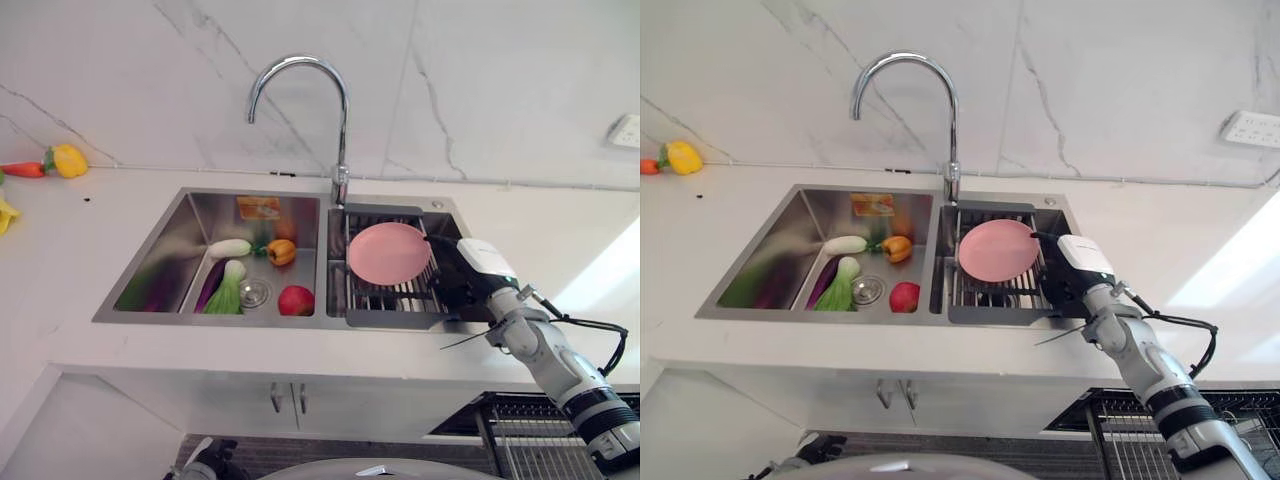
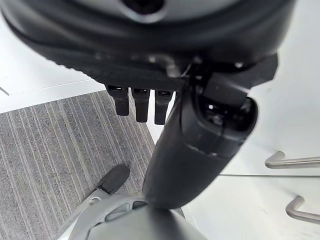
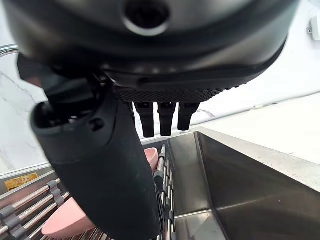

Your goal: Place the dishes in the dishwasher.

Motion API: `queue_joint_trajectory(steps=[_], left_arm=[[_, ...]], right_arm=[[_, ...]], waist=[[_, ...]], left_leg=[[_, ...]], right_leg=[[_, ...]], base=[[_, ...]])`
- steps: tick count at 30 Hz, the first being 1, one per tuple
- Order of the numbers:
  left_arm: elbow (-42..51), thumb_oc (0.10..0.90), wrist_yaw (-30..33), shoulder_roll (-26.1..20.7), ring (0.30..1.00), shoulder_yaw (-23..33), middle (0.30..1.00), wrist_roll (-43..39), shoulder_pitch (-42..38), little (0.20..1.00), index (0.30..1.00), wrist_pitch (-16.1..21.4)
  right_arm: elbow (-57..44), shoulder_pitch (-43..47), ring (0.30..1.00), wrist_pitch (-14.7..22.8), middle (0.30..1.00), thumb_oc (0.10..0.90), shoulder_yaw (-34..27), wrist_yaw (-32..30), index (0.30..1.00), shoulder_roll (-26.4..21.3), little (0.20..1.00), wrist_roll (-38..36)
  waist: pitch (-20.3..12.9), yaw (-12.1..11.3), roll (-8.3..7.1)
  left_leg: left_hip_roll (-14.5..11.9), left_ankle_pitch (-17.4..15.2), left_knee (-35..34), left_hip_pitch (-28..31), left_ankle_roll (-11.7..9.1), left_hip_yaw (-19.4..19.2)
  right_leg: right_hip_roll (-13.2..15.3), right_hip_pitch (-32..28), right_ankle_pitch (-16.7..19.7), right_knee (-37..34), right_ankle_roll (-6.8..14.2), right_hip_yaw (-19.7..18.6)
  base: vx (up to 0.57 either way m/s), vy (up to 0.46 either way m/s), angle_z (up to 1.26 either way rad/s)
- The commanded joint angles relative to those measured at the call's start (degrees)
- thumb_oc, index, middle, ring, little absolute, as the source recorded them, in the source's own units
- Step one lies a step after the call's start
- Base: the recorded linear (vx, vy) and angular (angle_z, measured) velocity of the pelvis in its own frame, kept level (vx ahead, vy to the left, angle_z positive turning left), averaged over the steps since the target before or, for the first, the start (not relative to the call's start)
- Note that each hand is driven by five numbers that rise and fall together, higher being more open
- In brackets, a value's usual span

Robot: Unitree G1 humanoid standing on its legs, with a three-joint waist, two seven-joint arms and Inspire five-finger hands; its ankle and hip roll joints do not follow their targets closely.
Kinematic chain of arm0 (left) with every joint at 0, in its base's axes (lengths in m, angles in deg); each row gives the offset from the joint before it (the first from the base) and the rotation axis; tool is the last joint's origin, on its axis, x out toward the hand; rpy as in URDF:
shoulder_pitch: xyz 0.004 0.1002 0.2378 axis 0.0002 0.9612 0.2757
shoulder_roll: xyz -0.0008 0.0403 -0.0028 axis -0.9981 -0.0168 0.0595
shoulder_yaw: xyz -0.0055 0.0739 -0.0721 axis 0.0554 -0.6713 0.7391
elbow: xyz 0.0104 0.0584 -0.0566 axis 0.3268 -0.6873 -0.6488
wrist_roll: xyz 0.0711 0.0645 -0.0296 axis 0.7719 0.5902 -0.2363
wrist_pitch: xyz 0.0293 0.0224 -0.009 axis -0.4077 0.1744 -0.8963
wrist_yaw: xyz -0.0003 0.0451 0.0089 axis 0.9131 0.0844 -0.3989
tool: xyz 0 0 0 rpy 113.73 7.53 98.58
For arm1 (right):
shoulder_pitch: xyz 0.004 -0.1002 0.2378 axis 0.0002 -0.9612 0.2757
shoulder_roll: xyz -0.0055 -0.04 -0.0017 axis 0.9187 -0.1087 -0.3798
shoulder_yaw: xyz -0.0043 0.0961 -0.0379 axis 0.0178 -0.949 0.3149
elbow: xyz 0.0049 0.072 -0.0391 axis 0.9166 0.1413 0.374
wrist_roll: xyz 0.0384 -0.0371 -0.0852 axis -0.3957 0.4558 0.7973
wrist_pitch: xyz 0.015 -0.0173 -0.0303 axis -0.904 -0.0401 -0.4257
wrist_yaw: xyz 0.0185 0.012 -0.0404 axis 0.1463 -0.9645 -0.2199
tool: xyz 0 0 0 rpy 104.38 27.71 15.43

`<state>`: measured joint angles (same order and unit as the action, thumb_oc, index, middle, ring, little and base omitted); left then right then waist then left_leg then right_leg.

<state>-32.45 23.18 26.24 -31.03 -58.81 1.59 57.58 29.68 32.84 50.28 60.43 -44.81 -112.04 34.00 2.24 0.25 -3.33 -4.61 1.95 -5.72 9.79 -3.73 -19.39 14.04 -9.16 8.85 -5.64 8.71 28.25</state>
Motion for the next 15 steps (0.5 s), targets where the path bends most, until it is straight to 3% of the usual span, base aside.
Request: queue_joint_trajectory(steps=[1, 15], left_arm=[[-0.2, 0.800, 0.1, 0.0, 0.900, -3.9, 0.900, 1.9, -3.1, 0.900, 0.900, 1.2], [0.1, 0.800, 0.4, -0.4, 0.900, -4.1, 0.900, 2.0, -2.8, 0.900, 0.900, 1.2]], right_arm=[[1.4, 12.3, 0.900, 1.2, 0.900, 0.800, 0.5, -3.7, 0.900, -0.9, 0.900, 1.3], [1.6, 15.4, 0.900, 1.4, 0.900, 0.800, 4.4, -3.5, 0.900, 0.5, 0.900, 2.7]], waist=[[0.6, -2.7, 1.30], [0.8, -3.6, 1.24]], left_leg=[[-1.3, -7.5, 2.4, 2.7, 0.9, -0.7], [-1.1, -7.6, 2.4, 2.8, 0.9, 0.0]], right_leg=[[2.4, 0.5, -4.3, 2.7, 2.3, 1.8], [2.5, 0.1, -4.4, 2.9, 2.3, 2.4]], base=[[0.00, 0.000, 0.00], [0.01, 0.002, 0.04]])
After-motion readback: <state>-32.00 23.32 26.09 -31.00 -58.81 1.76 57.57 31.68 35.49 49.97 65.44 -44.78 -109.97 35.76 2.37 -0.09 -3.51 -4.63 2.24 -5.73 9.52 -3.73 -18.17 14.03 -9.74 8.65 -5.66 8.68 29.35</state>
